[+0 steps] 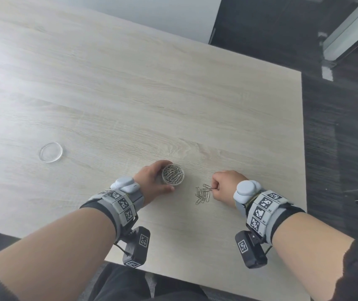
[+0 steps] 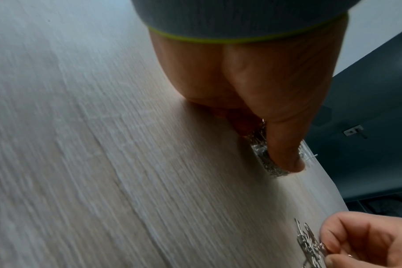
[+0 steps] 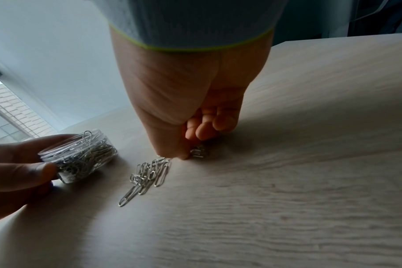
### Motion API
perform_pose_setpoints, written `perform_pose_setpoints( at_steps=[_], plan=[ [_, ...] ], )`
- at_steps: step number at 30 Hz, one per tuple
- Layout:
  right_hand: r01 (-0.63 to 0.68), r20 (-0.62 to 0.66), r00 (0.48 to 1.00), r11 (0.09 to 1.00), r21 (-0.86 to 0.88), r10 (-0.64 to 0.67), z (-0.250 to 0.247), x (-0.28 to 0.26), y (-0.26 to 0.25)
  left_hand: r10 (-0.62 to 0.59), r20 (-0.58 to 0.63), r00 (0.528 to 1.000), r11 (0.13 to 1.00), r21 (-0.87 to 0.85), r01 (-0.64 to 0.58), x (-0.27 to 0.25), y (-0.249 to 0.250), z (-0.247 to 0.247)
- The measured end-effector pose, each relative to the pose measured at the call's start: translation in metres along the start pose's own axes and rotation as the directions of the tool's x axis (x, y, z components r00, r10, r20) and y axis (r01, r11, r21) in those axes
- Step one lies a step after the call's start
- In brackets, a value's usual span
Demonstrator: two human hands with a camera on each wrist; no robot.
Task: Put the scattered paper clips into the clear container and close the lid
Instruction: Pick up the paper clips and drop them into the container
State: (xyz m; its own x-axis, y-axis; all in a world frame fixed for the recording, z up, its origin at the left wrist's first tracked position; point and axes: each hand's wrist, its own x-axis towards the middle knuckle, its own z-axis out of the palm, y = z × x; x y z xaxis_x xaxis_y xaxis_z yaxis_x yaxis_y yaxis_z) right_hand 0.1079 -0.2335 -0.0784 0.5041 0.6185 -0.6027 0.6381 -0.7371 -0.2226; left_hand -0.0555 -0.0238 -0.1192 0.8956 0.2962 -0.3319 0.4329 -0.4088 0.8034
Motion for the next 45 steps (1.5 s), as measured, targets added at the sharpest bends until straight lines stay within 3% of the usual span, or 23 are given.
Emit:
perform_pose_setpoints(
  at_steps=[9,12,18,26,32,35,39,45],
  plan=[
    [-0.058,-0.035,0.997,0.988,0.146,0.064,-0.003,-0.006,-0.004,-0.001,0.018,1.0,1.0,0.01,0.001,0.001,-0.003,-0.001],
    [-0.053,-0.114,0.99,0.965,0.256,0.085,-0.006,-0.005,-0.018,0.009,0.014,1.0,1.0,0.021,-0.009,0.001,-0.002,-0.001],
    [0.15,-0.287,0.958,0.886,0.438,-0.02,-0.018,0.0,-0.071,0.025,0.004,1.0,0.999,0.022,-0.025,0.0,0.0,-0.002],
    [0.22,-0.305,0.949,0.851,0.477,-0.074,-0.014,0.007,-0.092,0.022,0.046,0.999,1.0,-0.017,-0.021,-0.001,0.0,-0.004],
    [0.144,-0.394,0.912,0.814,0.563,0.112,-0.015,0.006,-0.045,0.017,0.051,0.999,0.999,-0.033,-0.015,0.0,-0.001,-0.004],
    [0.057,-0.388,0.91,0.879,0.473,0.149,-0.011,0.004,-0.01,0.01,0.055,0.998,1.0,-0.018,-0.009,0.0,-0.001,-0.005],
    [-0.009,-0.298,0.947,0.941,0.337,0.116,0.0,-0.003,0.024,0.006,0.051,0.999,1.0,-0.015,-0.006,-0.001,0.0,-0.006],
    [0.059,-0.201,0.98,0.966,0.253,-0.008,0.017,-0.012,0.027,-0.002,0.051,0.999,1.0,-0.022,0.003,-0.002,0.004,-0.005]
  ],
)
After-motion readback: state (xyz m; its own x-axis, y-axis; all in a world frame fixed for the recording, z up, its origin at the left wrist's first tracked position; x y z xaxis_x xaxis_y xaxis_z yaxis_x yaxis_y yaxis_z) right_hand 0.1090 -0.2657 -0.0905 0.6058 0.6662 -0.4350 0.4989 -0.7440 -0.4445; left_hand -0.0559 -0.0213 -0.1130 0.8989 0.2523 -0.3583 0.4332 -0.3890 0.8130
